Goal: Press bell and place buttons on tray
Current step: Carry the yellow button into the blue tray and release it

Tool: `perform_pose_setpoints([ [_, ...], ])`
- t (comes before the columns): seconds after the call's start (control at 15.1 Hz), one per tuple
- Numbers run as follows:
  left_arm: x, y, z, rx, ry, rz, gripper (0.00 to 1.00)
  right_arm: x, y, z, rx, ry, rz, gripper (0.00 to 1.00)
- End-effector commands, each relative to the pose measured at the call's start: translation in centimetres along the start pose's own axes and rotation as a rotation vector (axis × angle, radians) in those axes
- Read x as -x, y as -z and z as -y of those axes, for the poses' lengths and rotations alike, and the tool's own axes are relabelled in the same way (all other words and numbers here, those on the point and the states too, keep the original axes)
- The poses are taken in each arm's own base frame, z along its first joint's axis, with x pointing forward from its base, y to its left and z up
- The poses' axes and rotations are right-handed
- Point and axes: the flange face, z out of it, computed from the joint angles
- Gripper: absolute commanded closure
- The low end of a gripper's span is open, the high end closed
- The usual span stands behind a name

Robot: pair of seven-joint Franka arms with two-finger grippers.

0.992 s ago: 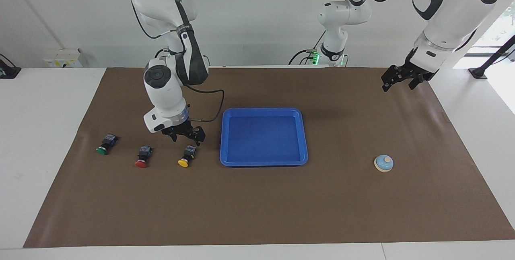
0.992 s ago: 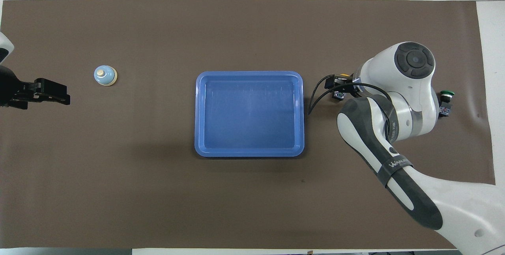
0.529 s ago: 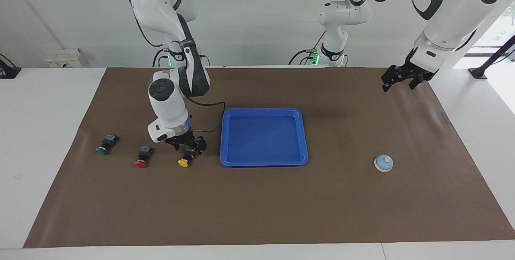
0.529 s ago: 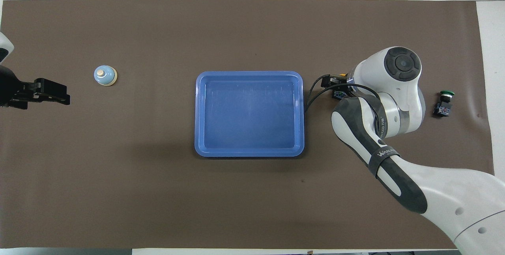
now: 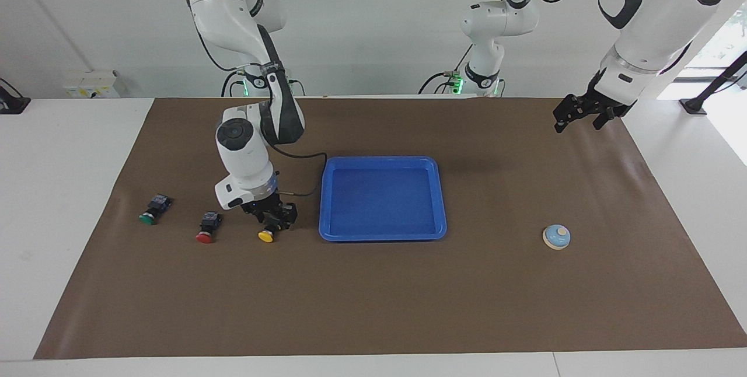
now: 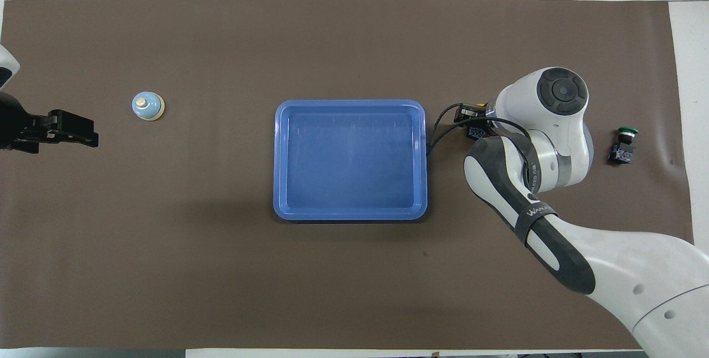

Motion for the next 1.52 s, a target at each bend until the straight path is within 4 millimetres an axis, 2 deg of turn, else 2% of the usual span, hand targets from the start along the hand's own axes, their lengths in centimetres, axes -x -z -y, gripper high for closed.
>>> perform_pose_setpoints([
  [0.0,0.5,0.5,0.2,-0.013,0.01,-0.004,0.0,-0.1,-0.1,0.0,-0.003,-0.017,-0.011,1.0],
  [0.2,0.5,0.6,0.2,-0.013,0.01,-0.006,0.0,-0.5,0.8,0.1,0.004,-0.015,-0.002,1.0],
  [0.33,0.5,0.6,0.2,-0.013,0.01,-0.006,0.0,-1.4,2.7,0.6,0.016,-0.009,0.02,1.0],
  [0.46,0.5,0.6,0.2,-0.013,0.01,-0.006,0.0,-2.3,5.6,1.4,0.029,-0.004,0.048,1.0],
  [0.6,0.5,0.6,0.2,-0.013,0.01,-0.006,0.0,-1.5,8.3,3.9,0.036,0.026,0.068,1.0],
  [0.79,0.5,0.6,0.2,-0.013,0.009,-0.006,0.0,2.1,10.8,9.0,0.039,0.069,0.077,1.0],
  [0.93,0.5,0.6,0.2,-0.013,0.01,-0.006,0.0,4.3,11.0,12.0,0.037,0.066,0.072,1.0],
  [0.99,0.5,0.6,0.2,-0.013,0.01,-0.006,0.0,5.0,10.8,12.8,0.032,0.07,0.073,1.0],
  [1.12,0.5,0.5,0.2,-0.013,0.01,-0.004,0.0,5.3,10.2,13.0,0.019,0.044,0.069,1.0],
  [1.19,0.5,0.6,0.2,-0.013,0.01,-0.006,0.0,5.7,9.4,13.3,0.008,0.035,0.071,1.0],
  [1.32,0.5,0.6,0.2,-0.013,0.01,-0.006,0.0,8.5,7.1,15.5,-0.005,0.072,0.067,1.0],
  [1.46,0.5,0.6,0.2,-0.013,0.01,-0.006,0.0,10.0,4.5,16.1,-0.016,0.056,0.054,1.0],
])
